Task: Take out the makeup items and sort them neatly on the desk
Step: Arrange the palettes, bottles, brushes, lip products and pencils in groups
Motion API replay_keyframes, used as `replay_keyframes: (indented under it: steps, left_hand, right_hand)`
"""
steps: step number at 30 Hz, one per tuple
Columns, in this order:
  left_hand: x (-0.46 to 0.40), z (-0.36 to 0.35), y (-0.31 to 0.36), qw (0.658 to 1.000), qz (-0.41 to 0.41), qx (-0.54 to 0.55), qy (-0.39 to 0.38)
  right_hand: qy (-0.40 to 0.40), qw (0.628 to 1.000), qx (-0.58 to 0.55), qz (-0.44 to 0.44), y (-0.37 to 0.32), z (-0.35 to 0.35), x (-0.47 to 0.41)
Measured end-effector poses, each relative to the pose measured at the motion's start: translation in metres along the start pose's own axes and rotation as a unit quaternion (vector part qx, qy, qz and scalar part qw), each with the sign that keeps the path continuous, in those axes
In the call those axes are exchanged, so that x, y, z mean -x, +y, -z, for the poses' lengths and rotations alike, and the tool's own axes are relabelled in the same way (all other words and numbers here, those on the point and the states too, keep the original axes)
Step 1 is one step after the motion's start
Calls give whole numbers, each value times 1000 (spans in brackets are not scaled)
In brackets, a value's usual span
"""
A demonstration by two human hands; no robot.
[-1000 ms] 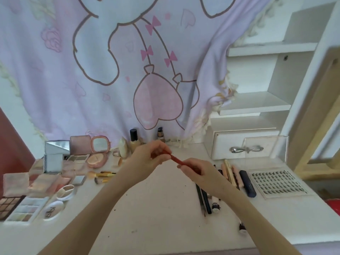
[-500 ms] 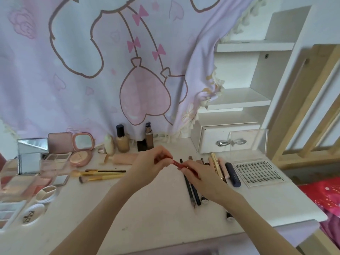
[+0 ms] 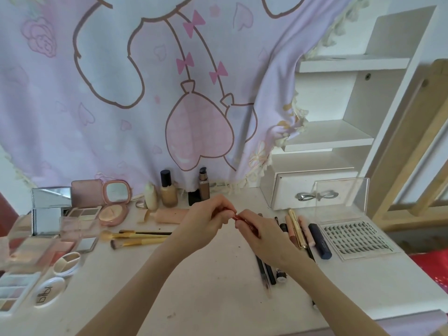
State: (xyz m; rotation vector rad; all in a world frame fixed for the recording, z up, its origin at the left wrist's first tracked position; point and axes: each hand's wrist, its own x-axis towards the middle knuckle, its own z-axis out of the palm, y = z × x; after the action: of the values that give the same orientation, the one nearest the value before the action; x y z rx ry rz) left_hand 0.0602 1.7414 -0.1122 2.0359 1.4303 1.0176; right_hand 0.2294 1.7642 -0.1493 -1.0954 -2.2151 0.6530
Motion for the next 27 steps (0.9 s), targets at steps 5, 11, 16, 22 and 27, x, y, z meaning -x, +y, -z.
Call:
replay_keyframes:
  steps: [5, 11, 16, 22, 27]
  left_hand:
    - [-6, 0, -3, 1000, 12, -2, -3]
    - [-10, -2, -8, 1000, 15, -16, -4]
    - [-10, -4, -11, 1000, 25, -17, -1]
    - [-11, 3, -11, 999, 28, -10, -25]
    - [-11, 10, -11, 999, 25, 22, -36]
  right_hand:
    - [17, 1000, 22, 6, 5, -5, -4]
    - [17, 999, 25, 11, 8, -6, -7]
    - [15, 1000, 23, 10, 8, -7, -9]
    - [-13, 1000, -7, 5, 4, -7, -7]
    - [-34, 997, -28, -56, 3, -4, -12]
